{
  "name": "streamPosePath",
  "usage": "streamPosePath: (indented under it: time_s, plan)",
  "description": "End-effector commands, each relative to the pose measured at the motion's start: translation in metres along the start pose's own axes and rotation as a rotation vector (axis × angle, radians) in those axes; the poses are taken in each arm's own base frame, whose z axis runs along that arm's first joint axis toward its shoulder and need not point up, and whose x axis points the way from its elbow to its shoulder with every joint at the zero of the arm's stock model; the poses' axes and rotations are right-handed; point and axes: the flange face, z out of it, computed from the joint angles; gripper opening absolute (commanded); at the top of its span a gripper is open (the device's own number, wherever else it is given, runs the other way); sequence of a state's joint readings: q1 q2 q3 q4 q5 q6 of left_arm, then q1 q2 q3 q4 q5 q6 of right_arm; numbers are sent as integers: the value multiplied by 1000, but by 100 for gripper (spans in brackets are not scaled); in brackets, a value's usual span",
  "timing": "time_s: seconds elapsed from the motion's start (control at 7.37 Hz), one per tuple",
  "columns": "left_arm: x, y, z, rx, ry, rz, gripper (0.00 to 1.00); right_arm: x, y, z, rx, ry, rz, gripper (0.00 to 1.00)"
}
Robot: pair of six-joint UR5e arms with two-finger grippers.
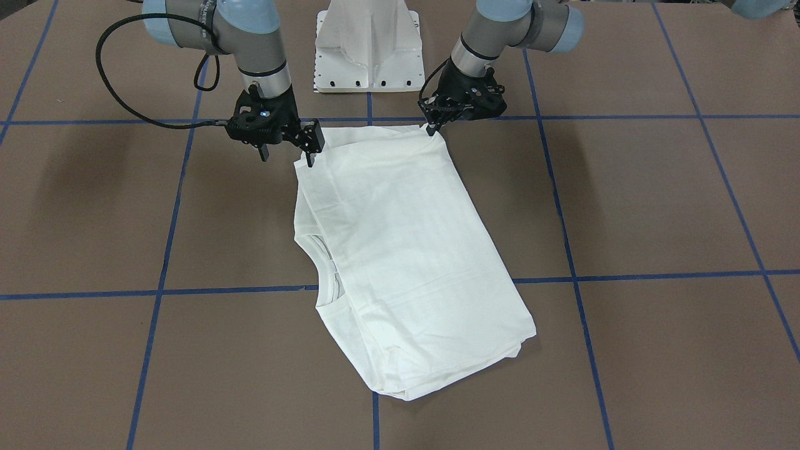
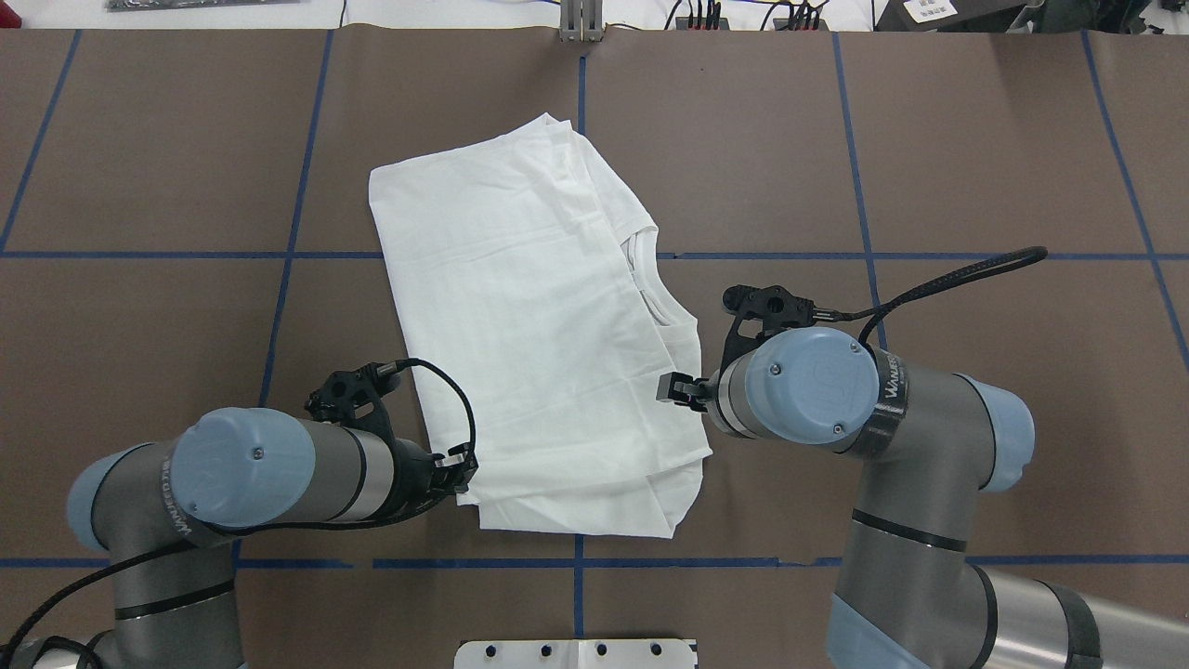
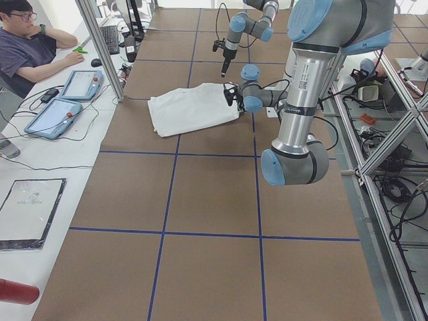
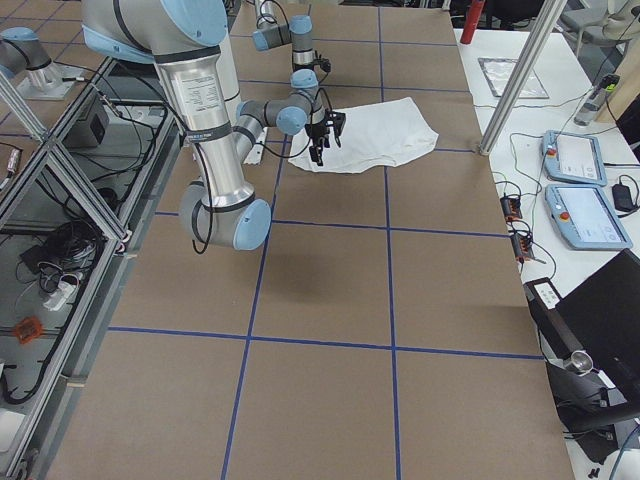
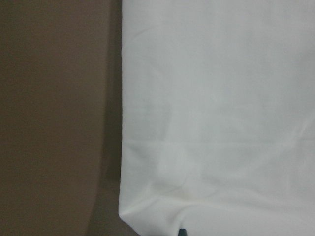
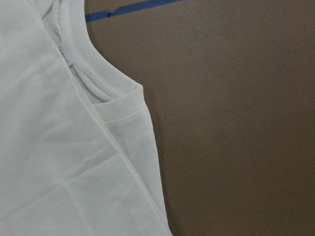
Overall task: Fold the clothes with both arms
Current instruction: 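Lower both grippers to the shirt edge nearest the robot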
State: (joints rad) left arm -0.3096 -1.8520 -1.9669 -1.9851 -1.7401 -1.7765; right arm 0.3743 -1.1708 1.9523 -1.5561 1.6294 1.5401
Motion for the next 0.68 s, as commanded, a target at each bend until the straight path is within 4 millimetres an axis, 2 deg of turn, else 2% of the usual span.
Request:
streamPosePath:
  time_s: [0.0, 0.27, 0.41, 0.54]
  plan:
    - [-7, 4, -5, -6, -3, 13, 0, 5, 28, 12, 3, 21, 75, 100]
    - [-4, 7, -6, -11, 3, 16, 0, 3, 48, 19, -16, 32, 191, 97]
    - [-3, 8, -5, -12, 3, 15, 0, -2, 65, 24, -32, 38, 233, 95]
    - [-2, 8, -6, -13, 6, 14, 0, -4, 68, 32, -30, 51, 279, 93]
